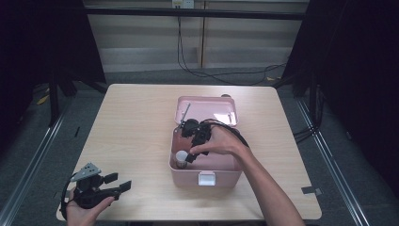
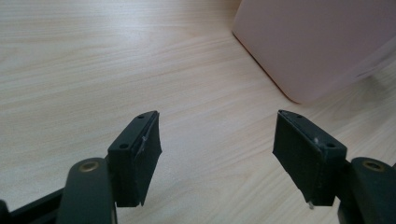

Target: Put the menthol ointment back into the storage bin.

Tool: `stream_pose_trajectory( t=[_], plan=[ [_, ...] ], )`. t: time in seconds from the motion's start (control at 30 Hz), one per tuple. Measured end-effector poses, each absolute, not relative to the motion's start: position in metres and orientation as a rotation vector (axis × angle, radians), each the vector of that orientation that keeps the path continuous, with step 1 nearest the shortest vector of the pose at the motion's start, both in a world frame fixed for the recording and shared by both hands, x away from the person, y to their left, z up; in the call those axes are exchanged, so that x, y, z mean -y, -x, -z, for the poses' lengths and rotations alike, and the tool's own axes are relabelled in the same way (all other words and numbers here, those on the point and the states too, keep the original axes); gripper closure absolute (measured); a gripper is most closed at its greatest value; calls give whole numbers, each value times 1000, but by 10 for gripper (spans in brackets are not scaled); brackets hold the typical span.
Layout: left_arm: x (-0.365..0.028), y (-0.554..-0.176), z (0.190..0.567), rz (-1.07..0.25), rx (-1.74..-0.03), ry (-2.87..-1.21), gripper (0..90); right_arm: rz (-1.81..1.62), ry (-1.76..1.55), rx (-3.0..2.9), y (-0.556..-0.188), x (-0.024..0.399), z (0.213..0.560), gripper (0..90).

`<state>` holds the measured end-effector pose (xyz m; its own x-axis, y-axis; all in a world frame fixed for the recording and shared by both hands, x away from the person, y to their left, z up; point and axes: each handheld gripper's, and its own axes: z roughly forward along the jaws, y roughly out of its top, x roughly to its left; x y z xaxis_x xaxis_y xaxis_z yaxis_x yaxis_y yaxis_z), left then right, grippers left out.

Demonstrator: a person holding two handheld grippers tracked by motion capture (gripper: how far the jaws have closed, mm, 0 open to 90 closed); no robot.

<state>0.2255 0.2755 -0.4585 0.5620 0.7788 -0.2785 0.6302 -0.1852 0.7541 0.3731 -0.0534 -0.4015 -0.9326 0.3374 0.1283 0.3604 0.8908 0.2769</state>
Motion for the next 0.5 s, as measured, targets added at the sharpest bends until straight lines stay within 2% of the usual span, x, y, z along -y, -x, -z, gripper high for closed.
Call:
stream_pose_trajectory(
  t=[0.5],
  plan=[
    [-276, -225, 458, -218, -1160, -1890, 271, 642, 691, 2990, -357, 88, 388, 179]
  ],
)
